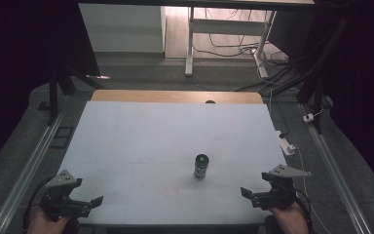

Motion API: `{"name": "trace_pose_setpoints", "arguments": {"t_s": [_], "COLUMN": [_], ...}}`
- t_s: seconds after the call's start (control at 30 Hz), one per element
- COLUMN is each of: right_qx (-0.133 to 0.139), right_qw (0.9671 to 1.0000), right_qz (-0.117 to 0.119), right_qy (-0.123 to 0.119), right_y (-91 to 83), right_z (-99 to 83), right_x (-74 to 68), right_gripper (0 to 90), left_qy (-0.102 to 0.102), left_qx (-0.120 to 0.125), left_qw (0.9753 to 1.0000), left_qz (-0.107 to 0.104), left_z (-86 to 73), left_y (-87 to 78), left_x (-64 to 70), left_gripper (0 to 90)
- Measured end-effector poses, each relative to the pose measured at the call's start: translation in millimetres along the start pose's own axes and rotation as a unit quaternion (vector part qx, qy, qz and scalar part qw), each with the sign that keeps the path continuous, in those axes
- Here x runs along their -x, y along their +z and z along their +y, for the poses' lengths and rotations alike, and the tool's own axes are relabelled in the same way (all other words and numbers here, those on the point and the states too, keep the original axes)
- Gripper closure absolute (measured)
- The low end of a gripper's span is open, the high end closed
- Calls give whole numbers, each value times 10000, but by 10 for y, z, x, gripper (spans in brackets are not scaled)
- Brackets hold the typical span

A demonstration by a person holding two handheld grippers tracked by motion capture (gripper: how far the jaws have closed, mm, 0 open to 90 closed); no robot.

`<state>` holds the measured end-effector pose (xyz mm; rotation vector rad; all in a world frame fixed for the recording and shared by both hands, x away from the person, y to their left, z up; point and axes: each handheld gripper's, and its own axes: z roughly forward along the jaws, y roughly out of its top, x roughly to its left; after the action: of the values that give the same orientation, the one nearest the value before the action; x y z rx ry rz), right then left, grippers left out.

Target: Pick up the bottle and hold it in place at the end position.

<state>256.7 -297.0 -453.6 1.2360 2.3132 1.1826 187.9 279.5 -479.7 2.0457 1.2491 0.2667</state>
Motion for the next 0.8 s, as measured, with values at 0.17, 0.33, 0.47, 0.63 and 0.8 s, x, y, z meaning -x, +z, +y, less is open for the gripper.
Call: {"name": "trace_pose_setpoints", "arguments": {"t_s": [0.17, 0.33, 0.47, 0.63, 0.8], "right_qx": [30, 67, 41, 48, 11], "right_qw": [9998, 9995, 9992, 9987, 9983], "right_qz": [64, 192, 190, 269, 380], "right_qy": [-182, -260, -338, -424, -442], "right_y": [26, 60, 92, 160, 213], "right_z": [20, 33, 50, 102, 117], "right_x": [-35, -45, -68, -128, -141], "right_gripper": [0, 0, 0, 0, 0], "left_qy": [-8, -42, -17, -19, -14], "left_qx": [3, 22, 2, 0, -21], "left_qw": [10000, 10000, 10000, 10000, 10000], "left_qz": [1, -38, -21, -19, -10], "left_z": [-1, -2, 1, 1, 3], "left_y": [0, -5, 0, 0, 4], "left_x": [-3, -6, 0, 1, 1], "left_gripper": [0, 0, 0, 0, 0]}}
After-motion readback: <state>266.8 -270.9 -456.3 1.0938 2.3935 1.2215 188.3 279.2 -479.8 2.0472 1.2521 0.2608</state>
